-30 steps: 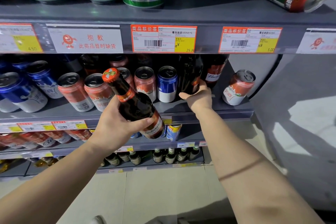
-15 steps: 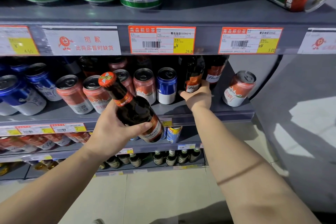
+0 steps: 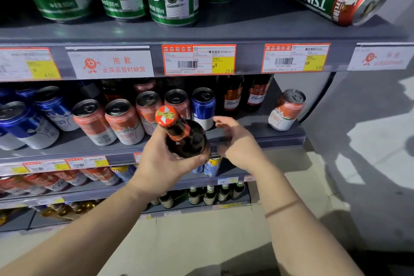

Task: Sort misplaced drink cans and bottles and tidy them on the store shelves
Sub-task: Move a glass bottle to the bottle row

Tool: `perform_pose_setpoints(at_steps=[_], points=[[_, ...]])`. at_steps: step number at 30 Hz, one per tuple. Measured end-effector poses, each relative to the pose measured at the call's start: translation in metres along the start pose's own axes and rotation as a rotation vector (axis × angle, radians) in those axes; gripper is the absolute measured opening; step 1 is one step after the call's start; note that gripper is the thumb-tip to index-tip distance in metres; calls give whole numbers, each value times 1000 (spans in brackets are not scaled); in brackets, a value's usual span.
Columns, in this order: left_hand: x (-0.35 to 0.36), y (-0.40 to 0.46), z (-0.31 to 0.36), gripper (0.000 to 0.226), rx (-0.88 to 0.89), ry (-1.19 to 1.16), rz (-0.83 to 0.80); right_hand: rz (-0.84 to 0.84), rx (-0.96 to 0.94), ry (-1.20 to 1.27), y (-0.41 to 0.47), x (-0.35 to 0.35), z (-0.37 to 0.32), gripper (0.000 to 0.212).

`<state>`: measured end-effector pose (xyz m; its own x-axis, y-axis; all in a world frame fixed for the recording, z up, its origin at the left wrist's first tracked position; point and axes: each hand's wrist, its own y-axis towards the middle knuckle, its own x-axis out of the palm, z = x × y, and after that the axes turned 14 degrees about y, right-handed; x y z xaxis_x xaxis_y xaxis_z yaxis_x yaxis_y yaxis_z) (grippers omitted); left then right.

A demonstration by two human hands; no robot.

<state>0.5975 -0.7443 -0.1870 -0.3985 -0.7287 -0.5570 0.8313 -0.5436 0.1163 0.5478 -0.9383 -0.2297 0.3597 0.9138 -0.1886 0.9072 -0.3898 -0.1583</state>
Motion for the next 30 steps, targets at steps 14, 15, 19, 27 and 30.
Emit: perform_pose_setpoints(at_steps=[14, 15, 19, 27, 30], points=[[56, 52, 35, 101, 242, 91, -180, 517, -228, -101, -13, -16, -9, 28], [53, 48, 29, 98, 219, 99, -194, 525, -174, -83, -9, -20, -9, 27], [37, 34, 0, 76, 109, 129, -190, 598, 11, -36, 1, -26, -9, 69], [15, 27, 0, 60, 29, 66, -197, 648, 106, -117, 27, -36, -14, 68], [12, 23, -5, 57, 6, 70, -204, 711, 128, -142, 32, -36, -14, 73]])
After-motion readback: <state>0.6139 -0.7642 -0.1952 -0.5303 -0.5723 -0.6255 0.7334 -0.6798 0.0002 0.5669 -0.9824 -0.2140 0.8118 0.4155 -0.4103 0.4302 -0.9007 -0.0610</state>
